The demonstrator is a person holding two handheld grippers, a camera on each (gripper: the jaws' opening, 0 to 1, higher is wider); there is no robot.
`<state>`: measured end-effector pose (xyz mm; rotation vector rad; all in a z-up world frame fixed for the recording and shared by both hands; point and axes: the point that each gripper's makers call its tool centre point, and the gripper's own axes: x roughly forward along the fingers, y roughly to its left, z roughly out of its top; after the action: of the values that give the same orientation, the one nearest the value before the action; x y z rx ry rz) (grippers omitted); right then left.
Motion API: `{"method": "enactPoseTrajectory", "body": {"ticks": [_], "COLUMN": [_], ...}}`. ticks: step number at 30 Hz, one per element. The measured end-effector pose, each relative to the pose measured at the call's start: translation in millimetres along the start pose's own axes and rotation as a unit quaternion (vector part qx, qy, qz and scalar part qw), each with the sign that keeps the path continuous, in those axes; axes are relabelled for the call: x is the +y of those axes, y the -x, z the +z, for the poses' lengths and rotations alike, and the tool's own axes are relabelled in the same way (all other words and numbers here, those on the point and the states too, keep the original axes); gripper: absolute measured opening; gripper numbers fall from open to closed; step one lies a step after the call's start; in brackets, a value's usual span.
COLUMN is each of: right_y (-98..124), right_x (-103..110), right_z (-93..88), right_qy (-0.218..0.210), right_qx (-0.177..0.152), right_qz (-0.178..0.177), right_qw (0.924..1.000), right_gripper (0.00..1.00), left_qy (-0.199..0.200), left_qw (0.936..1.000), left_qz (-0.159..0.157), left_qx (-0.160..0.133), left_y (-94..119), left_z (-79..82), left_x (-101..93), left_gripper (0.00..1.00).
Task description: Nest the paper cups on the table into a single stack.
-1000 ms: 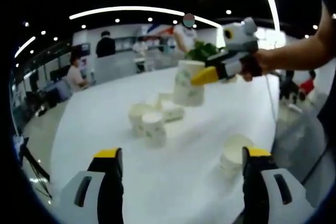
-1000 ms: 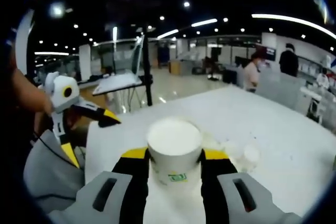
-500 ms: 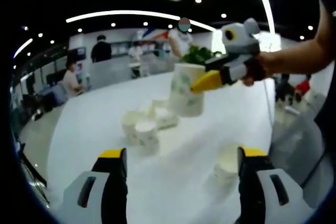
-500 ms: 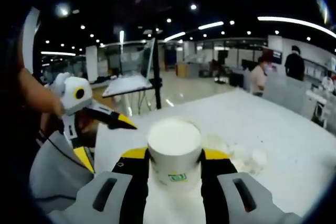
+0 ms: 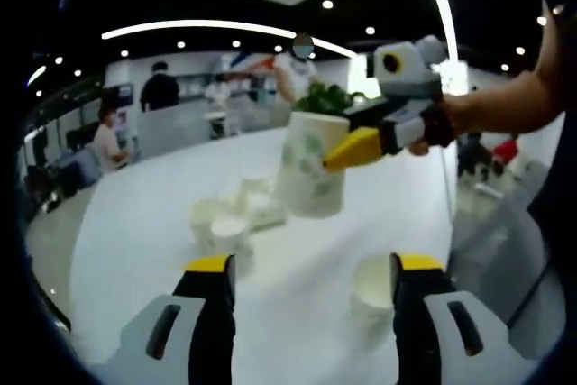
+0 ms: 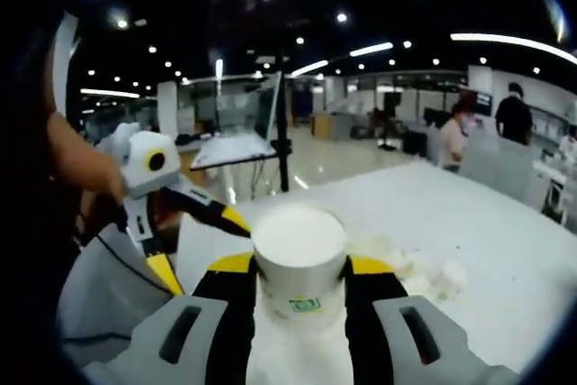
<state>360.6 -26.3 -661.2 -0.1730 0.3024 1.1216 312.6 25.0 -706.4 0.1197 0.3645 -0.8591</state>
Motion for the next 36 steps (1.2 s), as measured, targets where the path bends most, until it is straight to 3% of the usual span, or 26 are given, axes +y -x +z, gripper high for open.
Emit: {"method": "enactPoseTrajectory", "body": {"ticks": [12, 17, 23, 32, 36], "right_y": [10, 12, 13, 20, 26], "right_x": [24, 31, 35, 35, 34], "right_z": [8.6, 11.0, 13.7, 25.2, 32.8], "right_qy": [-0.011, -0.011, -0.018, -0.051, -0.055], "right_qx": [-0.014, -0.023, -0.039, -0.076, -0.092], "right_qz": [0.046, 0.058, 0.063, 0.066, 0.068], "right_qw": [0.9988, 0.9980, 0.9971, 0.9936, 0.9919], "right_gripper": [0.36, 0.36, 0.36, 0.36, 0.36], "left_qy": [-0.002, 0.016, 0.022, 0.074, 0.121], "left_qw": [0.9995, 0.9989, 0.9979, 0.9934, 0.9856], "left_qz": [-0.030, -0.040, -0.047, -0.056, -0.079], "left_qx": [0.000, -0.016, -0.040, -0.067, -0.088], "left_y": [-9, -11, -9, -2, 2], "left_z": [6.0, 14.2, 26.8, 44.2, 56.2], "left_x": [-14.7, -19.3, -23.7, -18.2, -19.9], "left_gripper": [0.60, 0.56, 0.44, 0.34, 0.26]}}
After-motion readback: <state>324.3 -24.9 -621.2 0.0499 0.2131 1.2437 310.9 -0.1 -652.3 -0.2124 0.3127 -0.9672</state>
